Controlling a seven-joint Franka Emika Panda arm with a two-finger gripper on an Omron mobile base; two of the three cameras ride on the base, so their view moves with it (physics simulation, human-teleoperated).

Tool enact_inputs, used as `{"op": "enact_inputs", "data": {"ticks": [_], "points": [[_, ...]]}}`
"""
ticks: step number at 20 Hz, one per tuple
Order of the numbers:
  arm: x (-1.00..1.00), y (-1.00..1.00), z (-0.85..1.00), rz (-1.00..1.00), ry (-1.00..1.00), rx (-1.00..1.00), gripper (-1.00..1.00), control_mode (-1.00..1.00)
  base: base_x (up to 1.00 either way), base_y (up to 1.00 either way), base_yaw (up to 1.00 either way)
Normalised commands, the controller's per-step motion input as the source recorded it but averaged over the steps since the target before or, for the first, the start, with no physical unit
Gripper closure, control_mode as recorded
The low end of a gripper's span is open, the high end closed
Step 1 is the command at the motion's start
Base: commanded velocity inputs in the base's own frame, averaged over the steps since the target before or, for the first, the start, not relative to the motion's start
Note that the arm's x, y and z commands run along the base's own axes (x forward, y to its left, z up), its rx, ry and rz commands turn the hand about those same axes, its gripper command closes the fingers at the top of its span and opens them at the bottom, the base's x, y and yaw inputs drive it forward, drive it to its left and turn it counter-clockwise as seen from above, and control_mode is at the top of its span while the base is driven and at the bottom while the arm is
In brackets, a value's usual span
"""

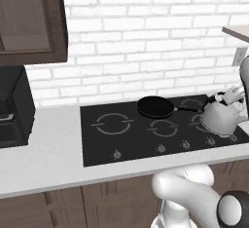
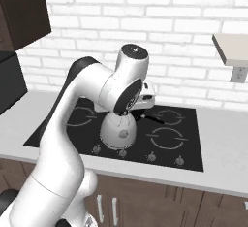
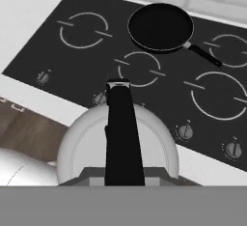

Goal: Pick the kettle from the counter and place it on a stove burner. Then turn the burner on.

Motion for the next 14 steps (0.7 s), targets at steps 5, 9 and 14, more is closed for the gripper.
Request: {"op": "enact_inputs", "data": {"ticks": [5, 9, 14], "points": [[0.46, 0.46, -0.04, 0.0, 0.26, -0.01, 1.0, -1.0, 0.0, 0.0, 0.0], [0.7, 0.86, -0.53, 0.0, 0.16, -0.08, 1.0, -1.0, 0.0, 0.0, 0.0], [0.69, 0.9, -0.64, 0.0, 0.05, -0.12, 1.0, -1.0, 0.0, 0.0, 0.0]]}}
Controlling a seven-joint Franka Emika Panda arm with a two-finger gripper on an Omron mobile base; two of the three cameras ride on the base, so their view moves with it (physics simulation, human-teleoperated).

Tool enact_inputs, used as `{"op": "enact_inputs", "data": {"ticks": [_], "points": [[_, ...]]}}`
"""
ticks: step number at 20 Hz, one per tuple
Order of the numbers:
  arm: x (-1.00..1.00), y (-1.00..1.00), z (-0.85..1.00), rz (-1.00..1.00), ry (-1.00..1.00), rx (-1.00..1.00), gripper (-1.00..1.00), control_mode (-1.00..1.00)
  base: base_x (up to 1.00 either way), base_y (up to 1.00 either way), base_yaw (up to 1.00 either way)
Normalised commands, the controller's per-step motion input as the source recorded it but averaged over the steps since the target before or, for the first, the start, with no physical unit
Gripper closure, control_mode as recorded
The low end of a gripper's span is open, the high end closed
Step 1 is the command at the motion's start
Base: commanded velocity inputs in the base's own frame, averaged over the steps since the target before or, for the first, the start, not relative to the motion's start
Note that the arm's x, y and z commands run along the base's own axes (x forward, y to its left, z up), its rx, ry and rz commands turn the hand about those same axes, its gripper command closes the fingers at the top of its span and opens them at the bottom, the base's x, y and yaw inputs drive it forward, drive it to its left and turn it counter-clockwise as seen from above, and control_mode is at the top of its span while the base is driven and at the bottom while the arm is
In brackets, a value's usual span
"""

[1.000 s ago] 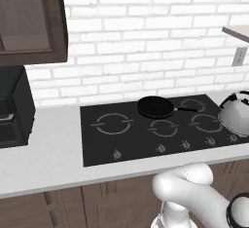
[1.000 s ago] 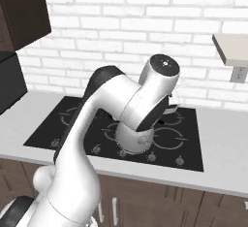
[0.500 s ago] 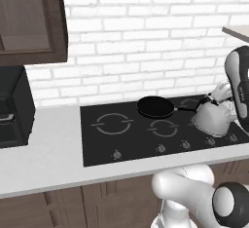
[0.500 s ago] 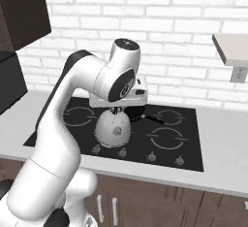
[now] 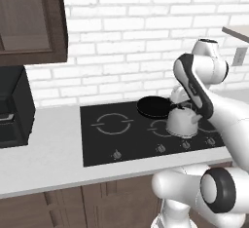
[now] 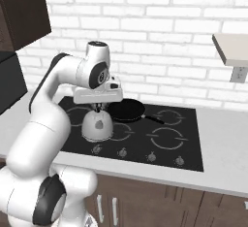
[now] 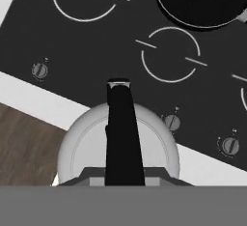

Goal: Pick the kettle from the counter and place it on a stove burner. Then turn the burner on.

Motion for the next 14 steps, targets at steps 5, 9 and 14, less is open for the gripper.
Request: {"op": "enact_inputs", "data": {"ticks": [5, 9, 14], "points": [[0.37, 0.43, -0.49, 0.0, -0.06, 0.0, 1.0, -1.0, 0.0, 0.0, 0.0], [0.38, 0.42, -0.09, 0.0, -0.01, 0.0, 1.0, -1.0, 0.0, 0.0, 0.0], [0.75, 0.58, -0.03, 0.0, -0.04, 0.0, 1.0, -1.0, 0.0, 0.0, 0.0]]}}
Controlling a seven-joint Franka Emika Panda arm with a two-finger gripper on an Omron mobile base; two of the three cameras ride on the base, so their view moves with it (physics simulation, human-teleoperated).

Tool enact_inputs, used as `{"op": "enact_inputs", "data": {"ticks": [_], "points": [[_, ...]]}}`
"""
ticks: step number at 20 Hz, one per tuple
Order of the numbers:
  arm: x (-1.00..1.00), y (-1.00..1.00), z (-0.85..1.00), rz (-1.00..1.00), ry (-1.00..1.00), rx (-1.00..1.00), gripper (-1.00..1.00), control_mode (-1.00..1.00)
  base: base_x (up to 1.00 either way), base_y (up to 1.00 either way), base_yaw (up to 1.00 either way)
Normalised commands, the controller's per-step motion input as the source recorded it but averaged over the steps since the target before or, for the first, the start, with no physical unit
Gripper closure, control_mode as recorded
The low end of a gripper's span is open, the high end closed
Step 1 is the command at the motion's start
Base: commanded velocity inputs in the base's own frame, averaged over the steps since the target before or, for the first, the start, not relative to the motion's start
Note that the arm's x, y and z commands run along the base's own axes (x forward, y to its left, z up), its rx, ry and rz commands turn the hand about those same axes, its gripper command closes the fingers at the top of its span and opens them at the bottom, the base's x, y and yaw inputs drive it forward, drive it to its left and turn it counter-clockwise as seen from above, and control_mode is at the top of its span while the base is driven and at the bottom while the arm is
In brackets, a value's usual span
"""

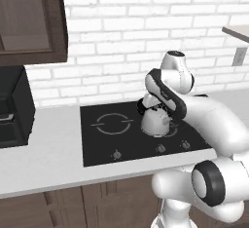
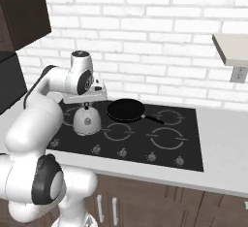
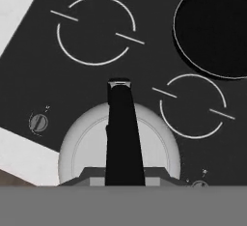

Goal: Pick the kettle from the counter and place it on a stove burner. Then turn the burner on.

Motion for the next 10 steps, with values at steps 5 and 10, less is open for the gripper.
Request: {"op": "enact_inputs", "data": {"ticks": [5, 10], "points": [[0.81, 0.67, -0.01, 0.01, 0.0, 0.0, 1.0, -1.0, 0.0, 0.0, 0.0], [0.22, 0.68, -0.03, 0.04, 0.0, 0.0, 1.0, -1.0, 0.0, 0.0, 0.0]]}}
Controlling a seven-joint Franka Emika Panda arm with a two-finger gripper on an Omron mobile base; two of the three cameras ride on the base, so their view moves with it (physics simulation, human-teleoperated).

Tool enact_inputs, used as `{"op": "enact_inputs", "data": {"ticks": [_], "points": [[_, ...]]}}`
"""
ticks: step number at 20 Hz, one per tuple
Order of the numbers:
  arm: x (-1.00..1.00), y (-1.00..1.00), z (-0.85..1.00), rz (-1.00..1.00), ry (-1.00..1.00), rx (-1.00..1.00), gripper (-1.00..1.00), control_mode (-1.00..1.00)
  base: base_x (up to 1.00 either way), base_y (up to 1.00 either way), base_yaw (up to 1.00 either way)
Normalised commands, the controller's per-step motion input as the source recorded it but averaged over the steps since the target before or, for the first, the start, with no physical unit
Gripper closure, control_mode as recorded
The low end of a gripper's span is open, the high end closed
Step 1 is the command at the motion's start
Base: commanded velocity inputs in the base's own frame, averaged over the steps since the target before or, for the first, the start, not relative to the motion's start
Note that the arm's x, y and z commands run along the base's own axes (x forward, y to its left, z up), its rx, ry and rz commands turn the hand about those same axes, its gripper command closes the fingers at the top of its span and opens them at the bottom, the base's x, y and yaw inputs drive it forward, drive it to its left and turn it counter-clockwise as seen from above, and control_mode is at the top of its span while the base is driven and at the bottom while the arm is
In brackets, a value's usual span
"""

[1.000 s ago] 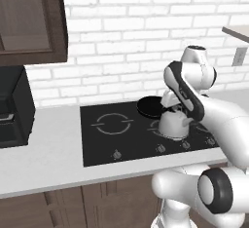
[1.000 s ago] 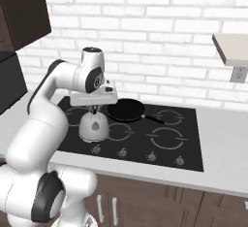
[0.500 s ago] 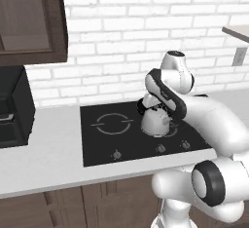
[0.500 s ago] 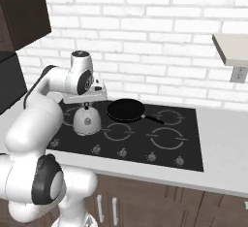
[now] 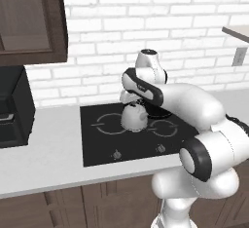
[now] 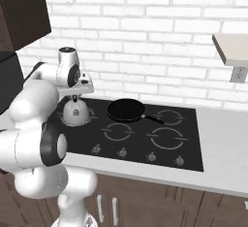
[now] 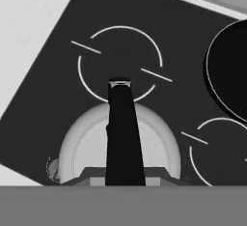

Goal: Pick the kettle from the counter and place it on a stove burner. Then turn the burner on.

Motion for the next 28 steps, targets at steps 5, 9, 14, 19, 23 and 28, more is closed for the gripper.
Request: {"op": "enact_inputs", "data": {"ticks": [5, 9, 14, 19, 23, 28], "points": [[0.0, 0.51, -0.12, 0.09, 0.0, 0.0, 1.0, -1.0, 0.0, 0.0, 0.0], [0.21, 0.39, -0.25, 0.05, 0.0, 0.0, 1.0, -1.0, 0.0, 0.0, 0.0], [0.42, 0.36, -0.47, 0.02, 0.0, 0.0, 1.0, -1.0, 0.0, 0.0, 0.0], [0.31, 0.32, -0.29, 0.0, 0.0, 0.0, 1.0, -1.0, 0.0, 0.0, 0.0], [0.04, 0.03, -0.01, 0.0, -0.01, 0.0, 1.0, -1.0, 0.0, 0.0, 0.0], [0.19, -0.02, 0.0, 0.0, -0.04, 0.0, 1.0, -1.0, 0.0, 0.0, 0.0]]}}
